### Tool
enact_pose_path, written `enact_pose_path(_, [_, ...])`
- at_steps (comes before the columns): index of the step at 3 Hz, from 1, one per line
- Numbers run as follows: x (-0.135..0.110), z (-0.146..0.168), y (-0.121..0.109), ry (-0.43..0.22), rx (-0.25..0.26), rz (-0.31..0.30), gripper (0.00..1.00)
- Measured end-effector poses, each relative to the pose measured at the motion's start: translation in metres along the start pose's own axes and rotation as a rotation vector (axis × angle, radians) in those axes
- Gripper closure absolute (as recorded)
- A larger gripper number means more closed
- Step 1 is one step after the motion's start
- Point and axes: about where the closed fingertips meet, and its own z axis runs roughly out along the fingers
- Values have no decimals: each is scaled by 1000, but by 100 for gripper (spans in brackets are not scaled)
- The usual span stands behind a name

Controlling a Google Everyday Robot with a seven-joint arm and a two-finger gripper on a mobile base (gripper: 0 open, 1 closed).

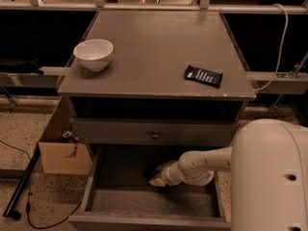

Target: Pick rxbar chocolate from middle drawer and place on counter

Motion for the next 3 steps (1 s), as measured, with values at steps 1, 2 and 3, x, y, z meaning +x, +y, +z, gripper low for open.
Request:
enact_pose_path(1, [-2,-3,0,0,0,0,100])
enact_pose_path(2, [14,-30,19,21,-6,-14,100])
enact_pose_path(3, [23,-68,38,16,9,-42,100])
